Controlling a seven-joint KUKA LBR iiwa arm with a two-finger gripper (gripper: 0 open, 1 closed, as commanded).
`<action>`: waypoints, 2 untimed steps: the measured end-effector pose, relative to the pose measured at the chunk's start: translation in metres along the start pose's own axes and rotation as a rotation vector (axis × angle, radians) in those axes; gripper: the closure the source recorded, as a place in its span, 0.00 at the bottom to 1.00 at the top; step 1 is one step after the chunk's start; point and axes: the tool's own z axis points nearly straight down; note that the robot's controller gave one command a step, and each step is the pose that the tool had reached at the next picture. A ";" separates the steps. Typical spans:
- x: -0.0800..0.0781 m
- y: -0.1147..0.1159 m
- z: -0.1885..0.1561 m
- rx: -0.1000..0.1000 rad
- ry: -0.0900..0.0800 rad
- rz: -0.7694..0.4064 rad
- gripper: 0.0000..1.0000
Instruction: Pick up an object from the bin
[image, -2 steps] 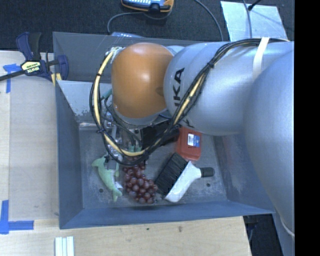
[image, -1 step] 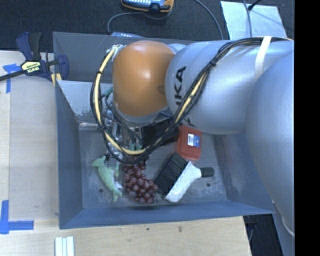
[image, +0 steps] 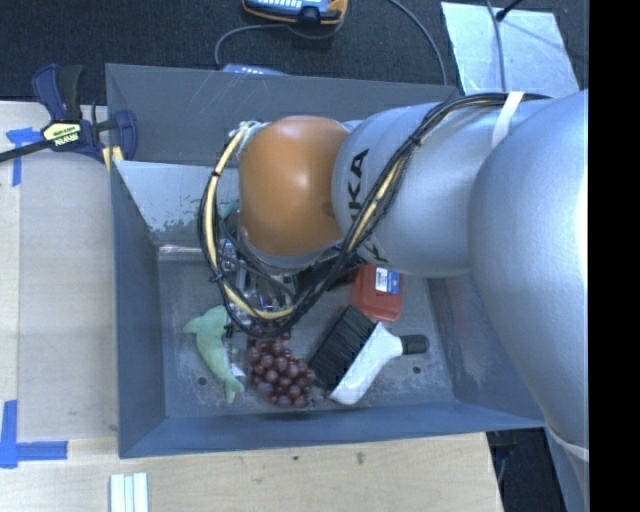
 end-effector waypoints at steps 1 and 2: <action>0.020 -0.013 0.047 0.001 0.001 -0.182 0.00; 0.001 -0.006 0.076 -0.001 -0.002 -0.538 1.00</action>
Offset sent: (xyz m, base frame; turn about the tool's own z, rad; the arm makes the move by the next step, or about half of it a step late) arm -0.0012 -0.0057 -0.0760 -0.5403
